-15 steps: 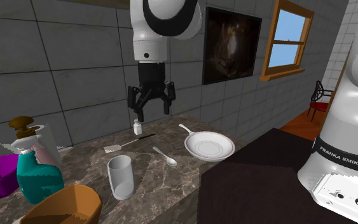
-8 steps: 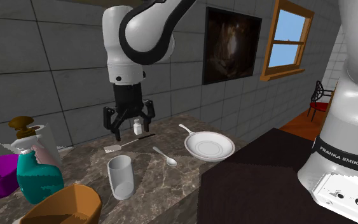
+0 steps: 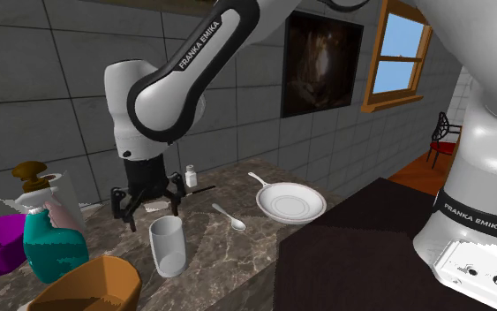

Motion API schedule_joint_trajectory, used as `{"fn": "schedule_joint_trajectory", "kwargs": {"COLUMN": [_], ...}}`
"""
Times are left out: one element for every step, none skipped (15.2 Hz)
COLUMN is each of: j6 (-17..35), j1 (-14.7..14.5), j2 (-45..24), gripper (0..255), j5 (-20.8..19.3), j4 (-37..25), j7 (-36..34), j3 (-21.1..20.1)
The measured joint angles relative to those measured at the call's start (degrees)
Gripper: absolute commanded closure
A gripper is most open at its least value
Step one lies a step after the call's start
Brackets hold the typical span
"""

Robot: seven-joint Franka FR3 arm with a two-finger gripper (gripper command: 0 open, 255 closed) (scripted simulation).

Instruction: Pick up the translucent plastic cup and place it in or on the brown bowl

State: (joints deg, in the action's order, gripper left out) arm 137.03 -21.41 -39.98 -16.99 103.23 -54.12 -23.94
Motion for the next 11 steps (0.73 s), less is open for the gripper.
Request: {"fn": "schedule_joint_trajectory", "kwargs": {"j6": [-0.02, -0.14, 0.02, 0.37, 0.71, 1.26, 1.57, 2.13, 2.44, 2.67, 2.80], "j1": [-0.86, -1.34, -1.55, -1.80, -2.04, -2.24, -2.44, -2.76, -2.85, -2.93, -2.95], "j2": [-1.60, -2.81, -3.50, -4.29, -4.87, -5.41, -6.04, -6.63, -7.09, -7.44, -7.55], "gripper": [0, 0, 0, 0, 0, 0, 0, 0, 0, 0, 0], "j5": [-0.36, -0.59, -0.76, -0.98, -1.17, -1.38, -1.56, -1.78, -1.92, -2.03, -2.07], "j4": [-1.58, -2.88, -3.40, -3.85, -4.09, -4.09, -4.40, -4.45, -4.59, -4.72, -4.70], "j7": [-0.54, -0.72, -0.80, -0.92, -1.09, -1.26, -1.35, -1.65, -1.66, -1.70, -1.72], "j3": [0.43, 0.75, 0.98, 1.25, 1.45, 1.66, 1.87, 2.09, 2.25, 2.38, 2.43]}}
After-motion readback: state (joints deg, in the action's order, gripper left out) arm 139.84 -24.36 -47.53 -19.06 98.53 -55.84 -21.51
